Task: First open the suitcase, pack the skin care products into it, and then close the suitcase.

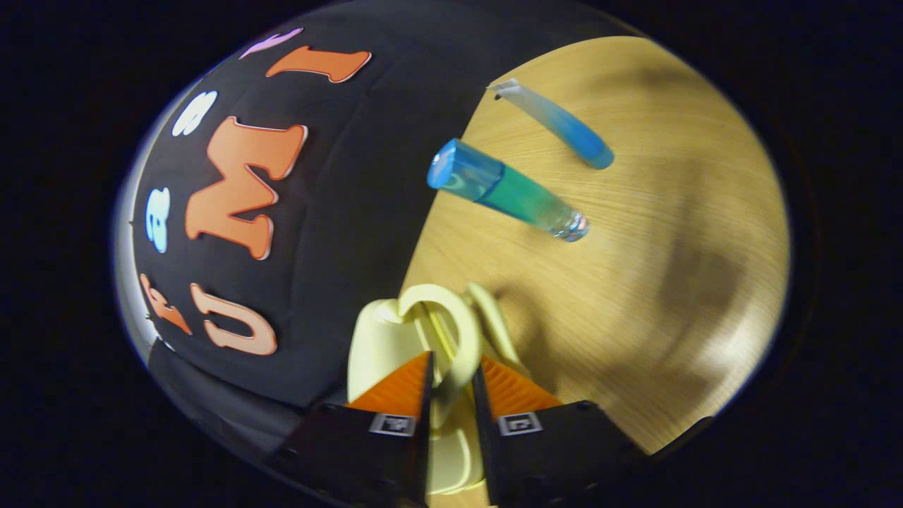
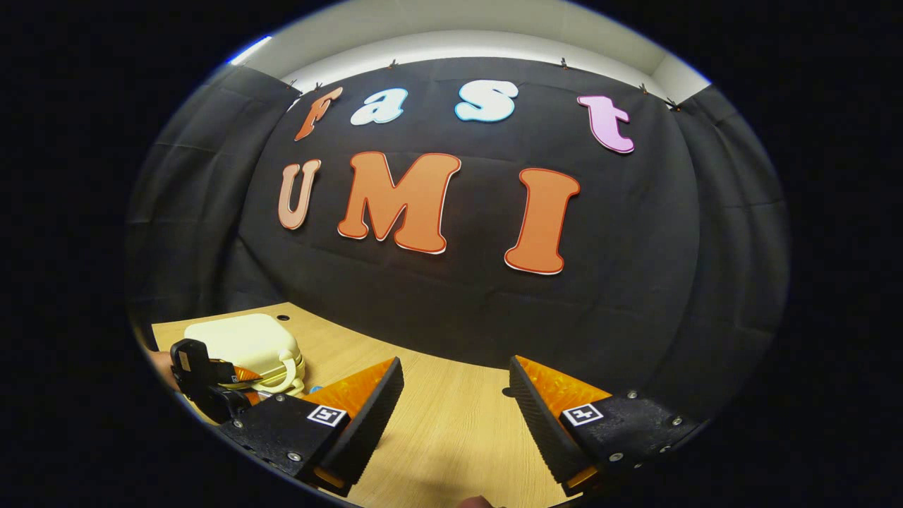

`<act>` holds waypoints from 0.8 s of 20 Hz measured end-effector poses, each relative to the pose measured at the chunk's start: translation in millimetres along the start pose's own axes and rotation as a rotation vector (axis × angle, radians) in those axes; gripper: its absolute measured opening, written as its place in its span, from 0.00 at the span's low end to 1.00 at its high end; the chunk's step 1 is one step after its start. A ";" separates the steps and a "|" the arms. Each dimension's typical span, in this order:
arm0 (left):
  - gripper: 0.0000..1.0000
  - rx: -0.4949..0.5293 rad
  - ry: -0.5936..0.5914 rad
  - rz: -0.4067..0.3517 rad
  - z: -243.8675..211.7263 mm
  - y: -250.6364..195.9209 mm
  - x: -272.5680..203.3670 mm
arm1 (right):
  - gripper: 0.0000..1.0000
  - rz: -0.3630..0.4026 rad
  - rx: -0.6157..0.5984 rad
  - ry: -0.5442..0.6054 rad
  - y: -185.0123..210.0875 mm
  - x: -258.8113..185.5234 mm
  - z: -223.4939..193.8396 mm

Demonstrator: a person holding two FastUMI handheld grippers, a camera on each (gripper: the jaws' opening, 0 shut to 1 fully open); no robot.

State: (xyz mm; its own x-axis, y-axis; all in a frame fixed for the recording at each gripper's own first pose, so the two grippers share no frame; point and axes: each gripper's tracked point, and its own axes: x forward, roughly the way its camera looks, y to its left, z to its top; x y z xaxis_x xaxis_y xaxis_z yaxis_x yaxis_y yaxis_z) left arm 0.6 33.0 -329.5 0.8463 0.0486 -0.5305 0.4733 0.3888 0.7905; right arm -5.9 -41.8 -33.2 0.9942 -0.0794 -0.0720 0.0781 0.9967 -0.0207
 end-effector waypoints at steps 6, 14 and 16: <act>0.10 -0.159 -0.046 -0.003 5.8 22.5 -9.1 | 0.95 0.008 0.005 0.015 8.8 7.3 -4.3; 0.09 -0.514 -0.125 0.040 -6.7 124.0 -38.4 | 0.95 0.014 0.014 0.031 49.5 22.4 5.9; 0.09 -0.595 -0.144 0.052 -17.5 153.3 -41.9 | 0.95 0.002 0.009 0.031 59.5 26.8 10.5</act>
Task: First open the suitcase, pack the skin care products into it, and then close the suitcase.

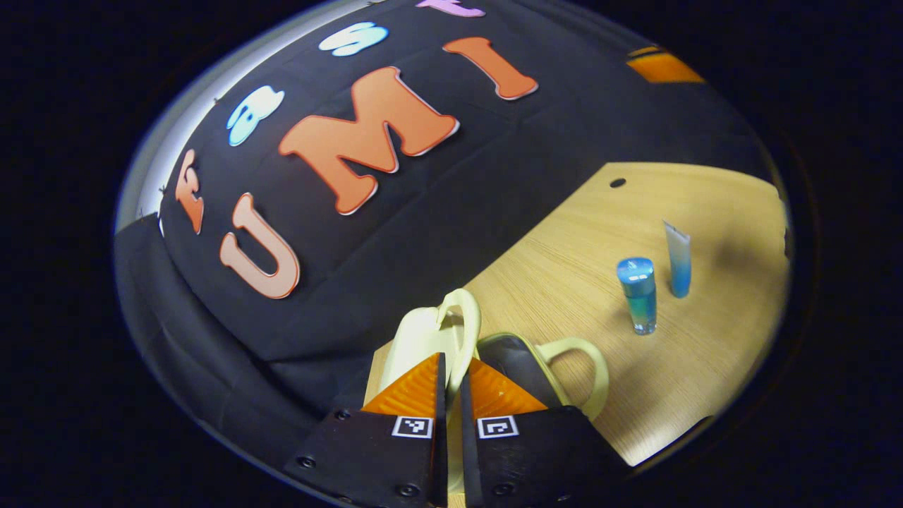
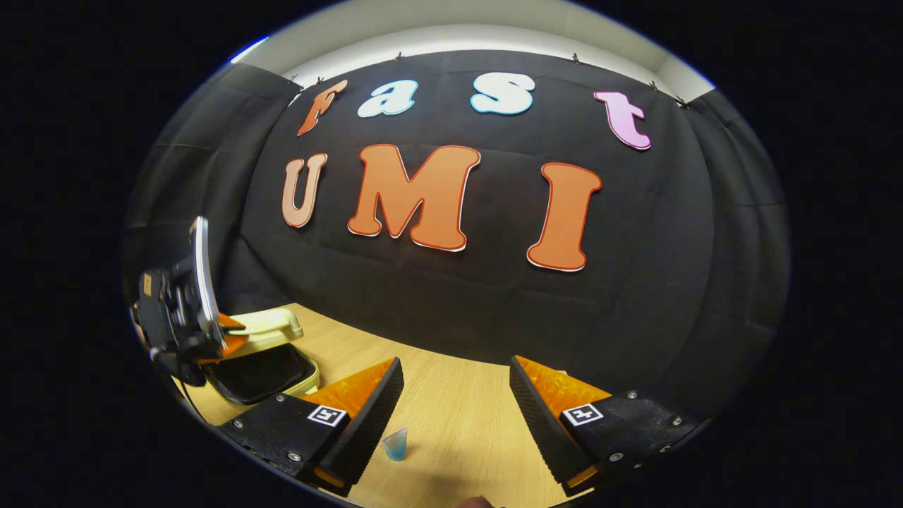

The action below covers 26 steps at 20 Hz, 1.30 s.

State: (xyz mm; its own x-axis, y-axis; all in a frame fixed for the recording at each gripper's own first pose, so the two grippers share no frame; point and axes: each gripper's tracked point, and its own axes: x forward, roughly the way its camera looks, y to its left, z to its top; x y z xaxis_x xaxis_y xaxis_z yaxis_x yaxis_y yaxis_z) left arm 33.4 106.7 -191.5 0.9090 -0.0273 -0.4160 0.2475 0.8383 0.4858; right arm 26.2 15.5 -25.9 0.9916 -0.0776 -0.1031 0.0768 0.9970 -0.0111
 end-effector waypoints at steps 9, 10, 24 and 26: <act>0.00 -0.254 -0.071 0.075 -10.2 136.4 6.0 | 0.95 -0.009 -0.005 0.024 67.3 24.6 15.0; 0.00 -0.272 -0.077 0.090 -13.6 152.3 7.9 | 0.95 -0.011 -0.014 0.025 73.5 27.6 16.8; 0.00 -0.492 0.027 0.210 -170.1 296.5 57.3 | 0.96 -0.038 -0.013 0.075 163.2 51.6 26.3; 0.00 -0.543 0.062 0.213 -201.9 303.5 66.9 | 0.96 -0.057 -0.007 0.089 167.8 51.0 23.7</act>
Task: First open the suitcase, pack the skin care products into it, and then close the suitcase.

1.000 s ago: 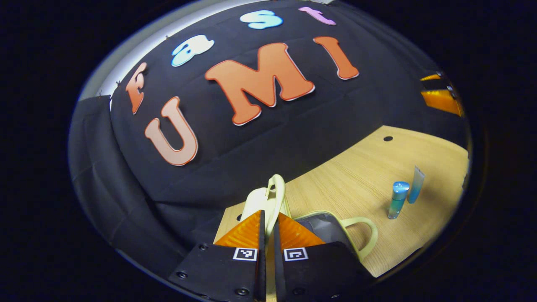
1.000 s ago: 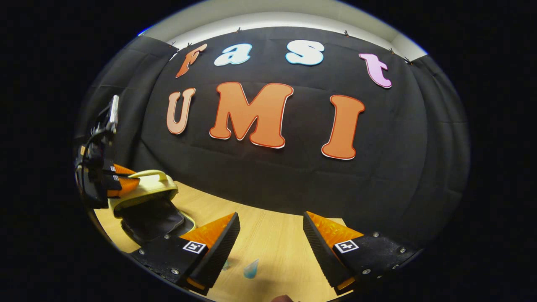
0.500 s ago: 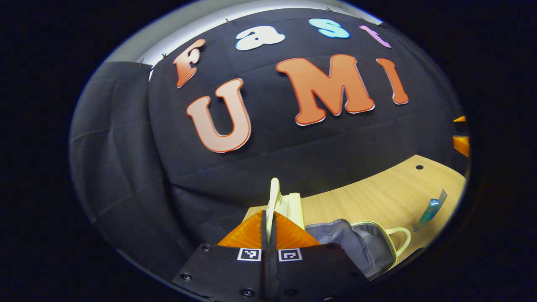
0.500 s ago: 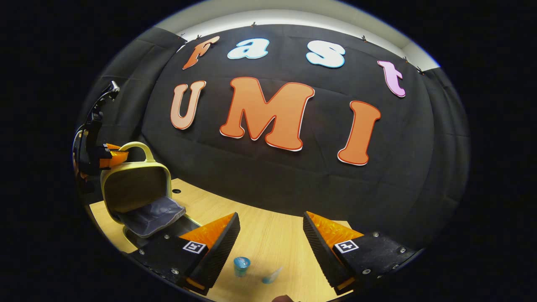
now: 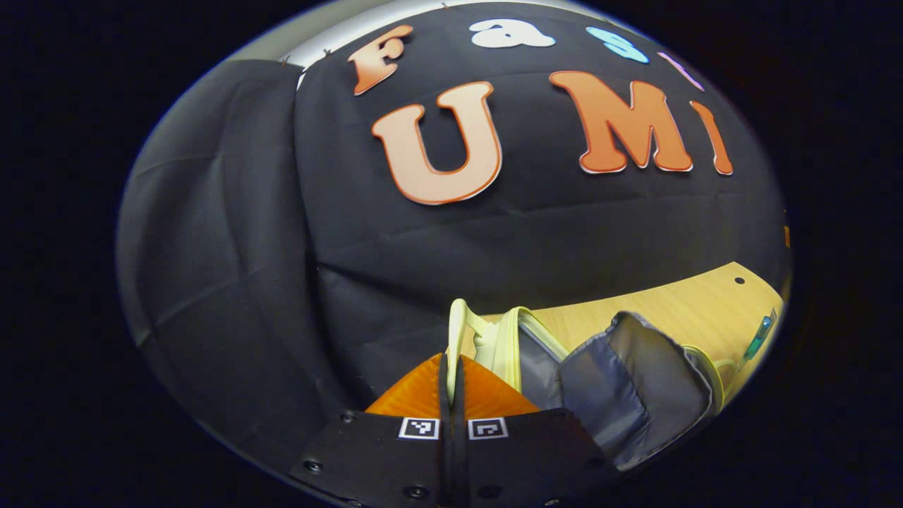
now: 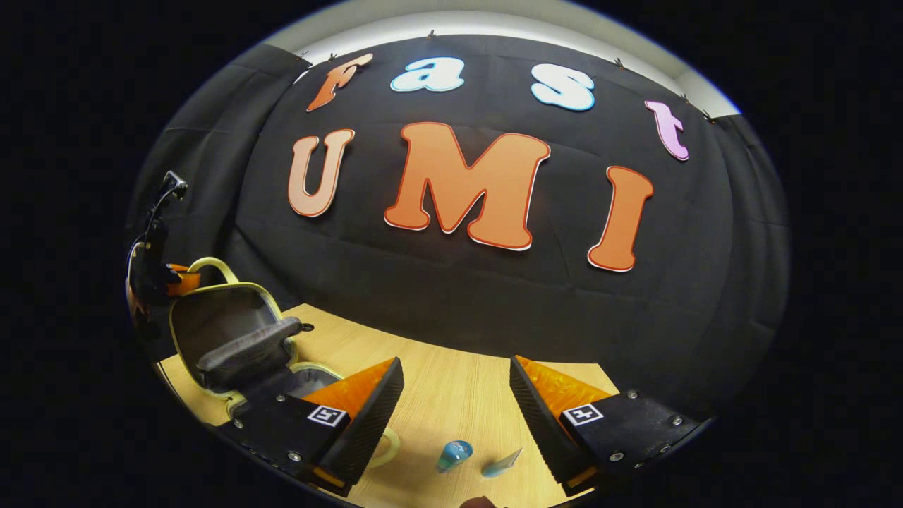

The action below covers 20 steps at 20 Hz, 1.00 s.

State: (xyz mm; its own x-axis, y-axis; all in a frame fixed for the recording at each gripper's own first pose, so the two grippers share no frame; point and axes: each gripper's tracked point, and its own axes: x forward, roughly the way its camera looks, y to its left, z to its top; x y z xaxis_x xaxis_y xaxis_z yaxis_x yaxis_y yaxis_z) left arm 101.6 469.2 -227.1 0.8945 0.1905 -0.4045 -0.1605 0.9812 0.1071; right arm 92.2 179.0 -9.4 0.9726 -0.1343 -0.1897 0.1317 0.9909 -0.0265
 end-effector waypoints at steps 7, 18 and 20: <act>0.00 -0.083 0.208 0.064 -107.9 54.7 42.7 | 0.95 -0.058 -0.012 0.037 4.3 -14.0 -10.1; 0.39 -0.056 0.162 0.078 -100.2 -14.9 39.4 | 0.96 -0.072 -0.015 0.077 -23.0 -39.3 -29.4; 0.53 -0.041 0.102 0.036 -72.4 -48.7 22.4 | 0.96 -0.063 -0.012 0.082 -32.6 -41.6 -36.2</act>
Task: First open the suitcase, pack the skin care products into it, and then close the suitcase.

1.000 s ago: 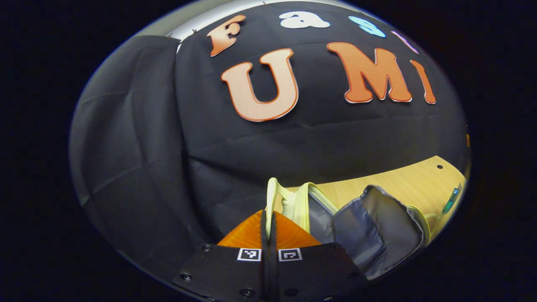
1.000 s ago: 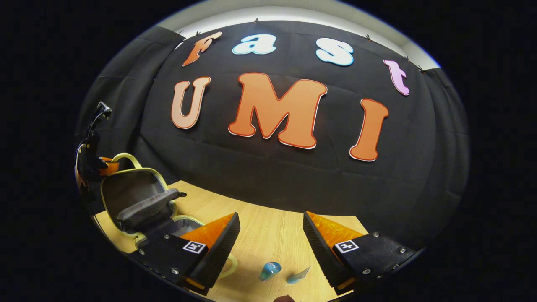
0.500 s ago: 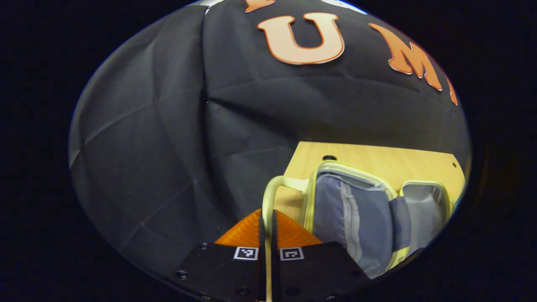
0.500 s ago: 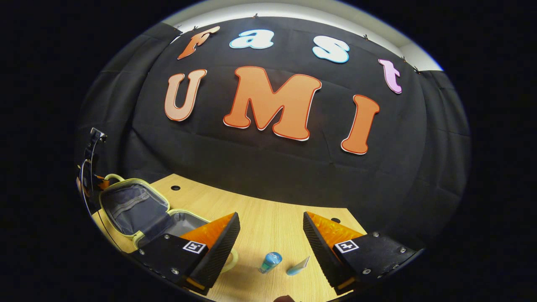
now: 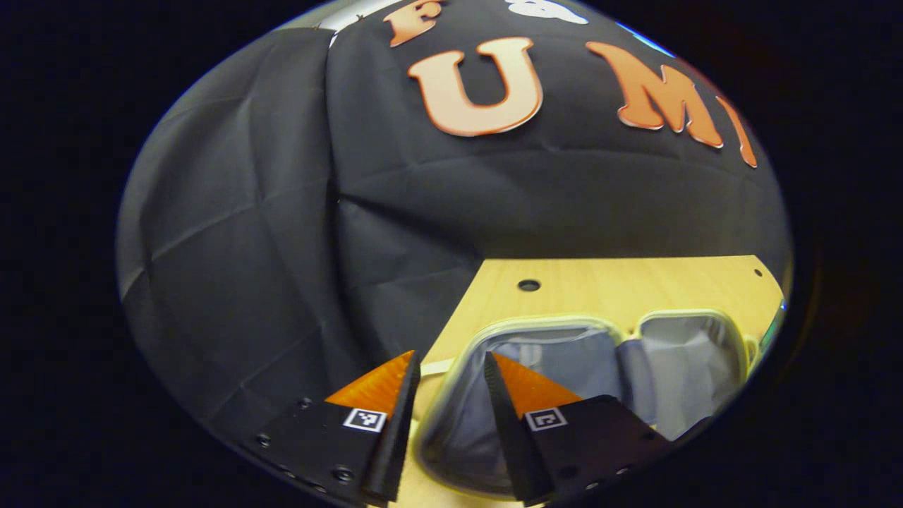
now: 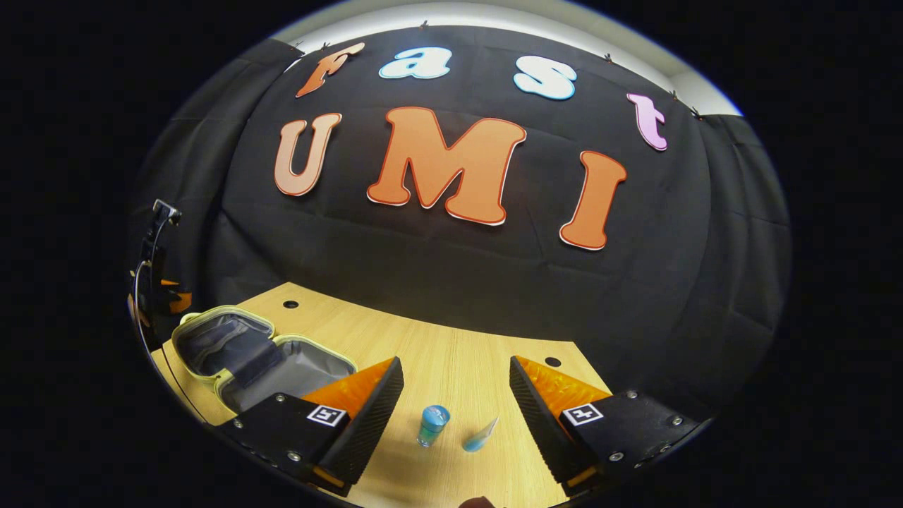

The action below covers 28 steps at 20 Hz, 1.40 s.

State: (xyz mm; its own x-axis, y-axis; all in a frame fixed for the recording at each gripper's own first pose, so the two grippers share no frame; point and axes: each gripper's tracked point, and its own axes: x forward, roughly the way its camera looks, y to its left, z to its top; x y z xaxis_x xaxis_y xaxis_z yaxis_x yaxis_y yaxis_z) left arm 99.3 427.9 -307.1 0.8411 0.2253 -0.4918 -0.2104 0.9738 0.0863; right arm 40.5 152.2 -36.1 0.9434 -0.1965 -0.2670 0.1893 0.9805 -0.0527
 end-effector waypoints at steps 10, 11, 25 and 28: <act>0.95 0.115 -0.136 -0.308 34.4 -223.0 -90.6 | 0.95 0.082 0.038 0.033 -34.7 2.0 -50.1; 0.96 0.129 -0.141 -0.341 30.7 -247.3 -99.2 | 0.96 0.091 0.032 0.032 -36.1 3.8 -54.6; 0.97 0.196 -0.137 -0.654 -49.4 -489.7 -140.1 | 0.96 0.123 -0.044 -0.001 -63.3 39.2 -142.5; 0.97 0.216 -0.119 -0.673 -63.7 -511.1 -133.6 | 0.96 0.129 -0.013 0.004 -66.2 48.3 -156.1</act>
State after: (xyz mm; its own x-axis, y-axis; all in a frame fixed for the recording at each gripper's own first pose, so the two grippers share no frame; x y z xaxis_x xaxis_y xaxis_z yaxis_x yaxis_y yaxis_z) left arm 62.8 -101.8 -340.7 0.8050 -0.4368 -0.4015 0.4664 0.8842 -0.0269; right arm 31.0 78.0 -195.7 0.9587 -0.0687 -0.2759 0.0629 0.9976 -0.0300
